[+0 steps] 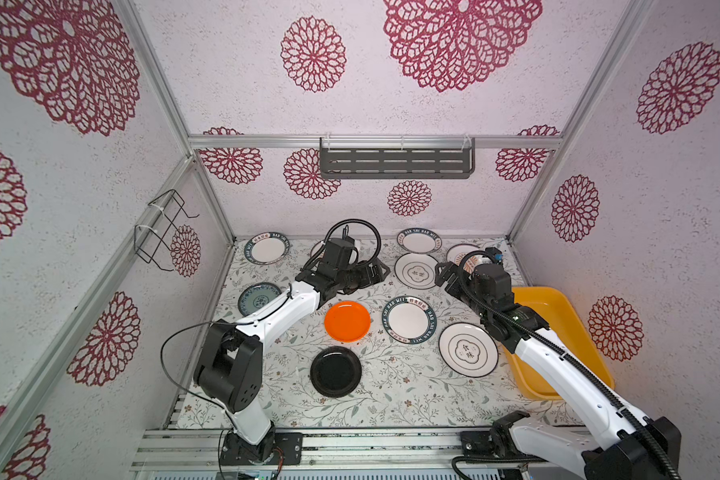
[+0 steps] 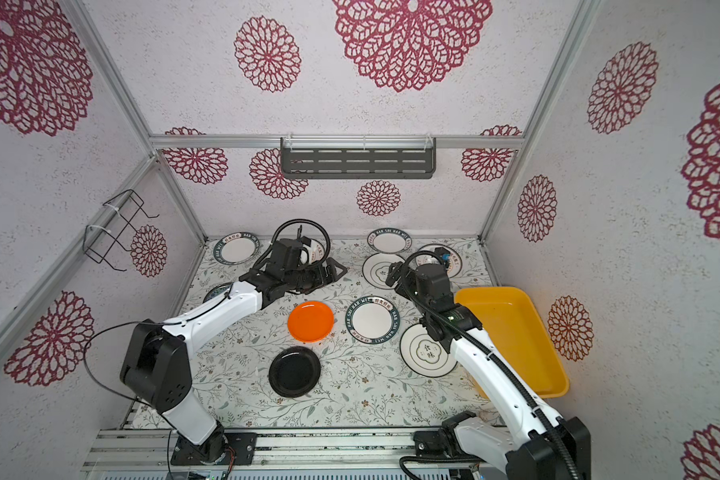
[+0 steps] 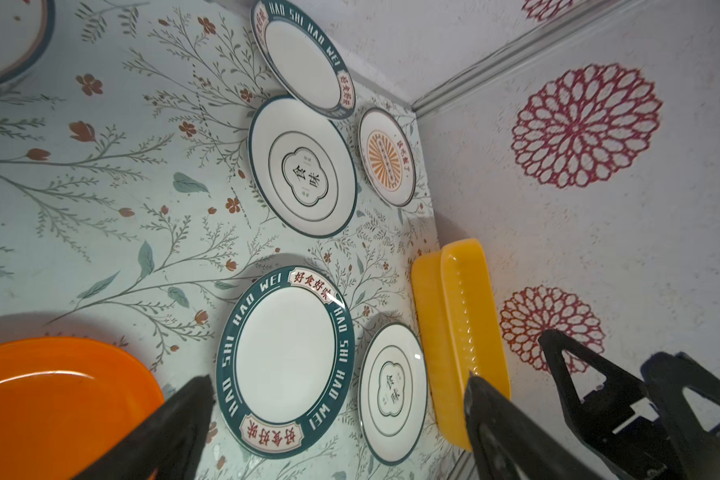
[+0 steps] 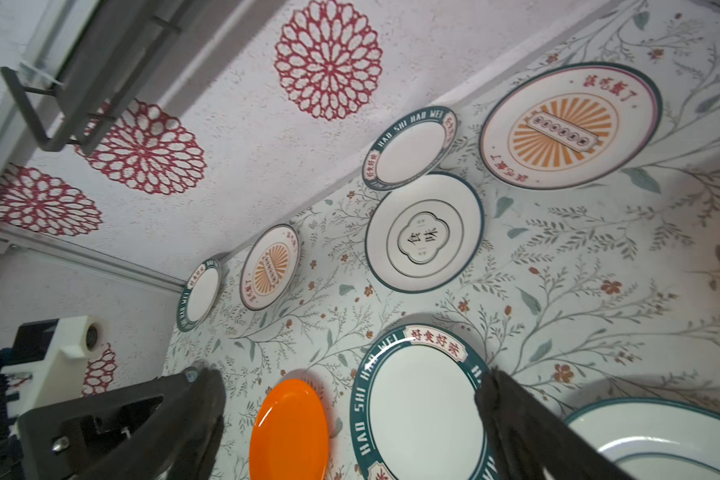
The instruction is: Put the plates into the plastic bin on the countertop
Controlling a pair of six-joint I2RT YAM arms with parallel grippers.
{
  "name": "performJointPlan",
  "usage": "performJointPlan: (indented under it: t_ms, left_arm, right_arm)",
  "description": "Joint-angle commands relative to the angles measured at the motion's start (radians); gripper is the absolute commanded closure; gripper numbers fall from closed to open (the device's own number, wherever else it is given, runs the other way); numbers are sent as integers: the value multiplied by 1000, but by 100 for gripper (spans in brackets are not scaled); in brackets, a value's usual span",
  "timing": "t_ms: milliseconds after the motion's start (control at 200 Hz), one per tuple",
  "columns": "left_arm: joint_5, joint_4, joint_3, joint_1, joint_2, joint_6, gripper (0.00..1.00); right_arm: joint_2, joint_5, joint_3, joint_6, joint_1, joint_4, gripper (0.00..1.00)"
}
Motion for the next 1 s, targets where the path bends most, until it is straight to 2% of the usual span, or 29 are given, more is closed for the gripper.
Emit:
performJointPlan:
  t_ms: [0,265,425,525,645,776,996]
  left_arm:
    - [72,-115,67,1,48,141,3]
    - [95,-87,70,-2,118,179,3]
    - [81,-25,71,-11,163,164,3]
    - [78,13,92,-13,201,151,3]
    - [61,41,155,-11,284,147,3]
    - [63,35,229,-8,346,147,3]
    - [55,38,229,6,324,132,3]
  right_arm:
    - [-28,60,-4,47,2,-41,1]
    - [-82,118,-27,22,-5,-122,1]
    - [-99,72,-64,-10,-26,-81,1]
    - [-82,-15,-84,-32,-64,14,1]
    - [-17,-100,-101,-30,-117,138,1]
    - [105,-216,-97,41,-190,234,1]
    - [334,-323,-51,66,-269,341,2]
